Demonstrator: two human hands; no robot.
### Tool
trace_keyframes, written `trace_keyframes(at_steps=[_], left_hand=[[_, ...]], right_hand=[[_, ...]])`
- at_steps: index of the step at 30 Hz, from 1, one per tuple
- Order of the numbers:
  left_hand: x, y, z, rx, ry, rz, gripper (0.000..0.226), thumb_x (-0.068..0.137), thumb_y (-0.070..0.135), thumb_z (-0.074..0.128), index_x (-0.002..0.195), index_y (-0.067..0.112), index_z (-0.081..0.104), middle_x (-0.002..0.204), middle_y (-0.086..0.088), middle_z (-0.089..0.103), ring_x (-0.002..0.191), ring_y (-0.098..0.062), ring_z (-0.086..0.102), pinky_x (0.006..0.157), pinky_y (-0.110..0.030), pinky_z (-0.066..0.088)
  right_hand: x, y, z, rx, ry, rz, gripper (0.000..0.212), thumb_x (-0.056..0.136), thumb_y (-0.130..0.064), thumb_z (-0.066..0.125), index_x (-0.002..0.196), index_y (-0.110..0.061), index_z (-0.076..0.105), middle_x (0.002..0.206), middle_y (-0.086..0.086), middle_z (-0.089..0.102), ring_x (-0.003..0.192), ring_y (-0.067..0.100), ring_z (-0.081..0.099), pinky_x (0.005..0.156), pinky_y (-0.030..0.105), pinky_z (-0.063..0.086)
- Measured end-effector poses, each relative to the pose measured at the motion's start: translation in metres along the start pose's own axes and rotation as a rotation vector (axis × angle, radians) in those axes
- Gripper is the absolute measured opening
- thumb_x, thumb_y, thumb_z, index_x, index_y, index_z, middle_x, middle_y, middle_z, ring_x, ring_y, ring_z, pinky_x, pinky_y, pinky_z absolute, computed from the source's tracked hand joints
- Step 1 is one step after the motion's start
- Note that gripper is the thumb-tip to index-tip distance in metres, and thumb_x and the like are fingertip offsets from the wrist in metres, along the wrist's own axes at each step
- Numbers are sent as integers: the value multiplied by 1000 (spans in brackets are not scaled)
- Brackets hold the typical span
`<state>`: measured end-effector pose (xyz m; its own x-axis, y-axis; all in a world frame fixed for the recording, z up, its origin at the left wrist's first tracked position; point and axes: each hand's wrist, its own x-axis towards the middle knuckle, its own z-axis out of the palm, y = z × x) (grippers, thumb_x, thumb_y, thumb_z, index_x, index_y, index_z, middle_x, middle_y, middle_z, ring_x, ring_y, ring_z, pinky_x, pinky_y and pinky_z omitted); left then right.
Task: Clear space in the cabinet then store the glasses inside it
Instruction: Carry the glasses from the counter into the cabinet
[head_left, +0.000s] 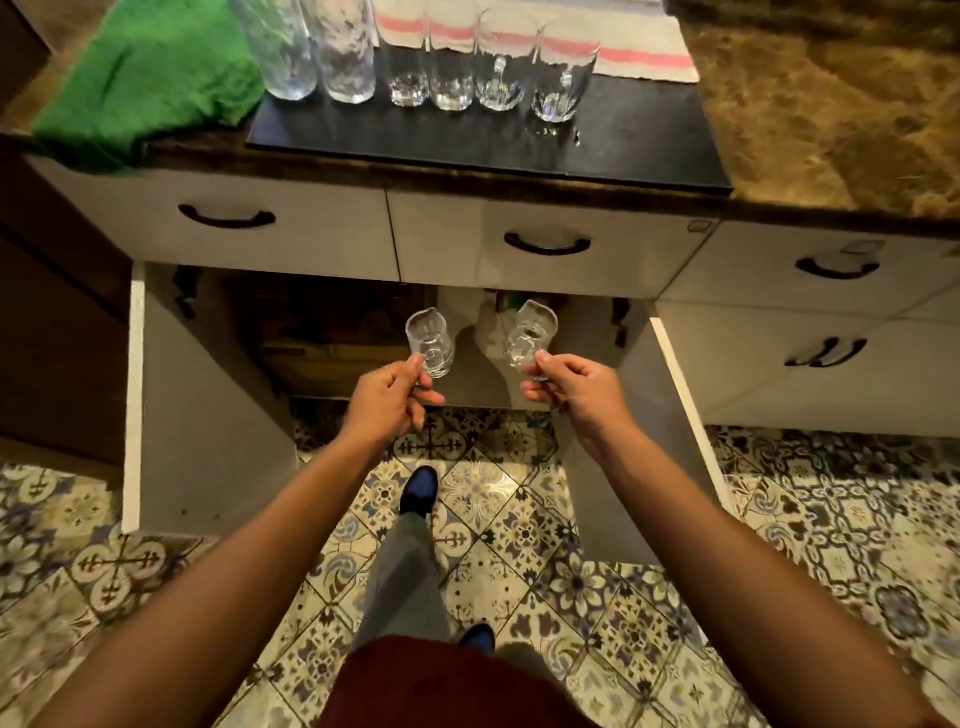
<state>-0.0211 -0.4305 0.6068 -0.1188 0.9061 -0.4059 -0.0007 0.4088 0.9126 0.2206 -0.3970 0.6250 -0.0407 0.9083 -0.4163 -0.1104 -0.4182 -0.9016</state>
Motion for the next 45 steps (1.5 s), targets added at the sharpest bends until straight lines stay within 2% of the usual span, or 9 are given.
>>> trace_keyframes(at_steps=[9, 18, 23, 27, 31, 33, 37, 39, 45], left_hand=[[92, -62, -3, -4, -75, -44, 36, 106, 32, 46, 90, 5, 62, 85, -22, 73, 40, -9, 52, 36, -15, 36], [175, -117, 3, 26, -82, -64, 36, 107, 36, 44, 90, 10, 61, 83, -13, 76, 45, -10, 58, 37, -19, 31], [219, -140, 6, 65, -90, -24, 34, 107, 34, 44, 86, 12, 60, 79, -13, 72, 41, -6, 52, 36, -16, 31], [255, -167, 7, 75, -62, -26, 33, 108, 30, 43, 85, 12, 60, 75, -10, 72, 39, -5, 51, 36, -16, 31], [284, -196, 11, 35, -16, -90, 36, 109, 21, 39, 84, 6, 60, 60, -2, 72, 33, -5, 47, 33, -16, 26], [295, -214, 13, 35, 1, -105, 39, 109, 24, 39, 86, 1, 61, 54, 0, 69, 30, -4, 43, 32, -15, 24], [320, -262, 17, 1, 42, -88, 35, 107, 32, 47, 86, 8, 63, 65, -7, 71, 34, -7, 45, 33, -17, 27], [330, -279, 21, 7, 52, -81, 37, 106, 33, 48, 82, 9, 64, 58, -3, 69, 34, -8, 46, 33, -18, 27], [368, -328, 29, 18, 40, -57, 39, 105, 35, 50, 76, 14, 65, 55, -1, 70, 43, -15, 52, 43, -24, 33]], right_hand=[[81, 64, 7, -25, 33, 11, 24, 97, -20, 65, 100, 2, 74, 98, 12, 77, 77, 21, 72, 77, 28, 61], [154, 124, -2, -78, 63, 27, 27, 97, -23, 65, 105, 1, 74, 98, 10, 78, 83, 22, 73, 80, 28, 61], [195, 147, -4, -51, 72, 14, 28, 97, -18, 64, 110, 6, 71, 102, 15, 76, 83, 23, 72, 79, 26, 61], [234, 175, -3, -37, 84, -5, 24, 96, -17, 66, 105, 5, 73, 99, 17, 75, 77, 20, 71, 76, 26, 61], [268, 210, -7, -30, 82, 13, 14, 96, -13, 66, 96, -2, 74, 97, 18, 76, 79, 23, 73, 82, 31, 61], [283, 227, -9, -13, 97, 24, 11, 95, -8, 64, 90, -5, 73, 91, 15, 77, 79, 23, 74, 81, 30, 62], [311, 264, -14, 1, 124, 26, 14, 94, 2, 60, 99, 4, 74, 93, 17, 77, 86, 33, 75, 82, 38, 62], [324, 281, -16, 22, 123, 24, 12, 93, 1, 62, 96, 2, 74, 93, 17, 77, 86, 35, 74, 82, 41, 62], [358, 323, -20, 37, 102, 26, 12, 96, -6, 64, 89, 0, 71, 80, 10, 74, 69, 22, 71, 80, 35, 62]])
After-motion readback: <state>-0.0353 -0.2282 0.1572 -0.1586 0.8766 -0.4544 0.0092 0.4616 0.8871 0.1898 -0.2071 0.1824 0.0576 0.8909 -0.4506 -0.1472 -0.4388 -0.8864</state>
